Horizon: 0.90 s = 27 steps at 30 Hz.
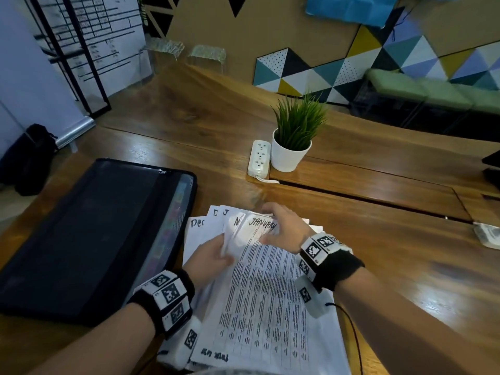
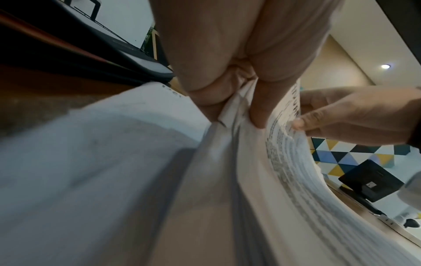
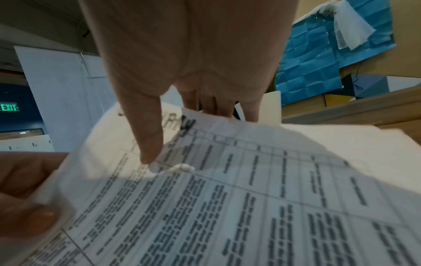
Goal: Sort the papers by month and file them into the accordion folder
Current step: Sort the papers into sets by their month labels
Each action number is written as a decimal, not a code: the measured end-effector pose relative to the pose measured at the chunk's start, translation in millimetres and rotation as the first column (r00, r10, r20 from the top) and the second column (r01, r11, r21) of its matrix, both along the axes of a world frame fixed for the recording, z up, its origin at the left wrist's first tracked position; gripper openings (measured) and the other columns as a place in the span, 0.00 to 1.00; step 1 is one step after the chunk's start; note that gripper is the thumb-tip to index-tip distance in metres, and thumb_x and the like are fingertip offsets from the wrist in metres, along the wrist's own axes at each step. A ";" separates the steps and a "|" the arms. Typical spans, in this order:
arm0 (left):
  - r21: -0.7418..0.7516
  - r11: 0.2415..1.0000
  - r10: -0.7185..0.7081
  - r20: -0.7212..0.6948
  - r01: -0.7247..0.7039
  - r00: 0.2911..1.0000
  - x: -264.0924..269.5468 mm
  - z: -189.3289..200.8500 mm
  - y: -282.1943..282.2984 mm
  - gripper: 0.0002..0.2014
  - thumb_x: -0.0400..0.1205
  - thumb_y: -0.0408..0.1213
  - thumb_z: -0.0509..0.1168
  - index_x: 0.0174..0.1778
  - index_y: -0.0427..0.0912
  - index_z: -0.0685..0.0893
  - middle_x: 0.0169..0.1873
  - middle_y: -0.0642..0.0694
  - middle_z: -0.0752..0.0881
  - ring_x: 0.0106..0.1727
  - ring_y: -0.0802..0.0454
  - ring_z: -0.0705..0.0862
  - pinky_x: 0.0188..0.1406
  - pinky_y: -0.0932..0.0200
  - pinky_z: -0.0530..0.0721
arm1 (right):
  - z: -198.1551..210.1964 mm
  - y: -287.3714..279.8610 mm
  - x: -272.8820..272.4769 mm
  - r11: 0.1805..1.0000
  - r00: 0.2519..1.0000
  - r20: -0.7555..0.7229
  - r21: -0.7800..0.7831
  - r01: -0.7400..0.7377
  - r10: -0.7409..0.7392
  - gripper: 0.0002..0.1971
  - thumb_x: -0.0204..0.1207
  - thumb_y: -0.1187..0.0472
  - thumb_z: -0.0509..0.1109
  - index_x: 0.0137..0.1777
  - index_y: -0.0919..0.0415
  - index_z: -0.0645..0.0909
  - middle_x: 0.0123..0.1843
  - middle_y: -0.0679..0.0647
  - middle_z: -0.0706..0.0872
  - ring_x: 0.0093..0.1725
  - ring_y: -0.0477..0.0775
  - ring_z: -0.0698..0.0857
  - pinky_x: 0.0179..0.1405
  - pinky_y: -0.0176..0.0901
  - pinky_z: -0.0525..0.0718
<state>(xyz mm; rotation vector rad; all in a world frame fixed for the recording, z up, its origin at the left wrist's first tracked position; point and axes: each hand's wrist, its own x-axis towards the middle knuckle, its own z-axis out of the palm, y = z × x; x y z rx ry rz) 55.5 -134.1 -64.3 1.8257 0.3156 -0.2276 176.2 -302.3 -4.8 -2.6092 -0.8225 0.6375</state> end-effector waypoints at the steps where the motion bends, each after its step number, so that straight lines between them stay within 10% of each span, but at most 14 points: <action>1: -0.002 1.000 -0.012 0.010 0.012 1.000 -0.6 3.1 0.3 0.13 0.82 0.29 0.64 0.52 0.55 0.81 0.51 0.55 0.87 0.54 0.58 0.86 0.57 0.54 0.85 | 2.1 -3.4 -0.5 0.999 0.999 -0.034 -0.031 -0.015 0.014 0.34 0.70 0.53 0.74 0.74 0.54 0.64 0.68 0.53 0.78 0.63 0.53 0.79 0.66 0.51 0.77; 10: 0.270 0.938 -0.229 0.016 0.217 0.973 -2.9 4.3 0.6 0.22 0.82 0.27 0.61 0.33 0.63 0.77 0.37 0.63 0.84 0.44 0.63 0.83 0.48 0.64 0.77 | -1.0 -27.8 -31.4 0.985 0.983 0.097 -0.090 -0.146 0.155 0.13 0.79 0.53 0.62 0.61 0.48 0.80 0.56 0.52 0.82 0.57 0.55 0.80 0.61 0.48 0.76; 14: 0.283 0.916 -0.292 -0.020 0.285 0.956 -3.0 0.5 7.9 0.18 0.82 0.27 0.60 0.42 0.57 0.87 0.44 0.55 0.89 0.48 0.66 0.85 0.53 0.68 0.81 | -10.7 -31.2 -40.4 0.987 0.978 0.138 -0.066 -0.149 0.157 0.11 0.78 0.60 0.61 0.52 0.51 0.85 0.51 0.53 0.85 0.52 0.55 0.83 0.55 0.47 0.79; 17: 0.300 0.907 -0.276 -0.103 0.295 0.956 -3.2 0.9 16.8 0.18 0.82 0.28 0.60 0.35 0.57 0.82 0.38 0.59 0.84 0.40 0.69 0.82 0.39 0.79 0.76 | -14.3 -25.9 -43.2 0.996 0.991 0.125 -0.080 -0.047 0.056 0.10 0.79 0.60 0.60 0.46 0.54 0.83 0.47 0.53 0.87 0.48 0.55 0.84 0.46 0.41 0.78; 23: 0.431 0.829 -0.288 -0.217 0.356 0.933 0.2 12.1 28.3 0.12 0.83 0.28 0.58 0.37 0.48 0.74 0.40 0.51 0.79 0.46 0.52 0.78 0.43 0.66 0.72 | -12.5 0.0 -59.4 0.990 0.986 0.102 -0.033 0.134 -0.130 0.13 0.80 0.54 0.63 0.63 0.52 0.78 0.56 0.53 0.88 0.58 0.57 0.83 0.62 0.45 0.75; 27: 0.372 0.871 -0.239 -0.251 0.321 0.938 -5.9 14.7 32.9 0.10 0.81 0.26 0.56 0.44 0.43 0.79 0.44 0.48 0.83 0.49 0.50 0.81 0.48 0.62 0.77 | -10.7 12.3 -64.9 0.991 0.980 0.160 -0.047 0.129 -0.120 0.08 0.79 0.55 0.64 0.54 0.51 0.83 0.51 0.50 0.88 0.54 0.55 0.83 0.61 0.47 0.76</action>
